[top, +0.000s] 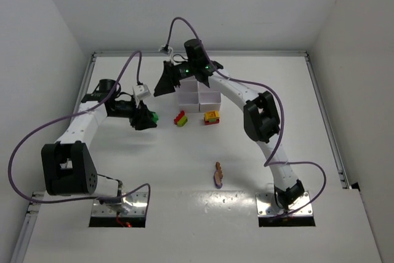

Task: Sort the legos into containers by color

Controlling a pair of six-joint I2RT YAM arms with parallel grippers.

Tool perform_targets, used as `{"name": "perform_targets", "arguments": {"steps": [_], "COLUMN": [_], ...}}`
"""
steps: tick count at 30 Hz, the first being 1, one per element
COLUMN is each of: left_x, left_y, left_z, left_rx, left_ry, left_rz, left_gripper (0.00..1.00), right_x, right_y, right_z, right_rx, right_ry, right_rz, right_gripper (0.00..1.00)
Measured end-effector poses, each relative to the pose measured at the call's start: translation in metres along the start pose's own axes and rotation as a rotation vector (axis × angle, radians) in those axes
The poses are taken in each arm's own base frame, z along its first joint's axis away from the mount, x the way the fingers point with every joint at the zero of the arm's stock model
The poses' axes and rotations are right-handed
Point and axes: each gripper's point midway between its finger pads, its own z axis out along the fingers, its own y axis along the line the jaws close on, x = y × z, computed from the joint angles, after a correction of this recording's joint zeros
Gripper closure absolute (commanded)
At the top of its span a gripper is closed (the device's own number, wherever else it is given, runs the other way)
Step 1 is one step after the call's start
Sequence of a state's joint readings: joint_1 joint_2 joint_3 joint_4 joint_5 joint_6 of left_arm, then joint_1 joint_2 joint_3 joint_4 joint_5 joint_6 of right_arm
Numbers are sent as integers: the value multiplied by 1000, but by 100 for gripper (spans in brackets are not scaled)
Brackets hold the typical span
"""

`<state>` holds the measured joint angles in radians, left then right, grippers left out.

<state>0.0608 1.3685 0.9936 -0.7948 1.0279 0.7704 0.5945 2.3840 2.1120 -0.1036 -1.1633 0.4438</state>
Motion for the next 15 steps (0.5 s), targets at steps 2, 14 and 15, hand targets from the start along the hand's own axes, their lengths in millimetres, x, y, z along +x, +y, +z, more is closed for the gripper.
{"name": "perform_targets", "arguments": {"steps": [2,14,15], "left_x": [-1,-12,-13], "left_y": [7,34,34], "left_z": [1,-3,-4], "left_rx": [-1,-33,-34], "left_ry": [5,5,5], "left_rz": [-4,4,3], "left_gripper": [43,43,43], "right_x": [0,31,33], "right_y": [12,18,15], "right_z": [11,48,48], "right_rx": [-38,-119,-116], "right_ry": [9,69,69], "right_rz": [-18,-11,-5], "right_gripper": [39,39,39]}}
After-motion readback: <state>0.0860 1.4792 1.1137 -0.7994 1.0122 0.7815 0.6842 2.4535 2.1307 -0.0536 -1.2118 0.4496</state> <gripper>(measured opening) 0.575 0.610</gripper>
